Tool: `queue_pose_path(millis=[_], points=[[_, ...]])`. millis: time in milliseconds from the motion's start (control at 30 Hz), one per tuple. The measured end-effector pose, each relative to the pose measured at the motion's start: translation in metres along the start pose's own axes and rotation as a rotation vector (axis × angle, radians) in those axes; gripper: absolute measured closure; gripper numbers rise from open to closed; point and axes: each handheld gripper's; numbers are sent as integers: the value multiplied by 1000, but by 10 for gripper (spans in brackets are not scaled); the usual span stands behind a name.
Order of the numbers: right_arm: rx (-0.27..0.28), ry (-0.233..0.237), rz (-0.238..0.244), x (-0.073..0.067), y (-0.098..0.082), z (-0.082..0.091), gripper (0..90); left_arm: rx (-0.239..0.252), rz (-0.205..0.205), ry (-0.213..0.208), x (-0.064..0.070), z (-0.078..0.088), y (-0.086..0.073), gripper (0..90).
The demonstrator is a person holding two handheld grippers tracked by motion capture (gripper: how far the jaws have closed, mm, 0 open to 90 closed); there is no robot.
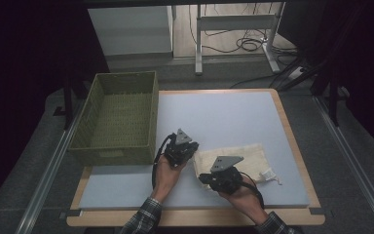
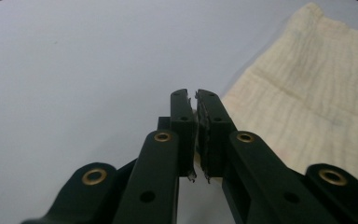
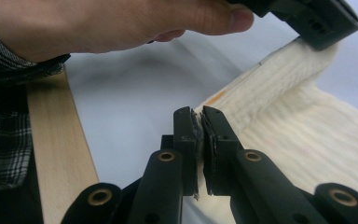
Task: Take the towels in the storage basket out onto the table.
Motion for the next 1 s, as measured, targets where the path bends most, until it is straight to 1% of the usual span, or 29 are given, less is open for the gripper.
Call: queue_pose_path(millis=[133, 300, 433, 533, 767, 867, 1000], points=[[10, -26, -18, 9, -5, 12, 846, -4, -20, -17, 4, -11, 8, 858], [25, -56, -52, 22, -13, 28, 846, -3, -40, -35, 10, -23, 19, 857], [40, -70, -81, 31, -20, 39, 846, 2, -62, -49, 16, -32, 29, 855], [43, -87, -93, 36, -25, 46, 846, 10, -82, -58, 21, -39, 37, 855], [51, -122, -119, 46, -36, 63, 846, 11, -129, -80, 34, -55, 54, 855], [56, -138, -129, 51, -40, 71, 846, 20, -144, -88, 39, -61, 62, 855], [67, -156, -146, 57, -45, 83, 846, 25, -169, -107, 46, -69, 74, 855]])
Point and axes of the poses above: each handheld gripper's, and its own axes: z roughly backward along the jaws, y roughly out of its top, x roughly to its right, and after that the axes turned 9 degrees about -z, right-handed
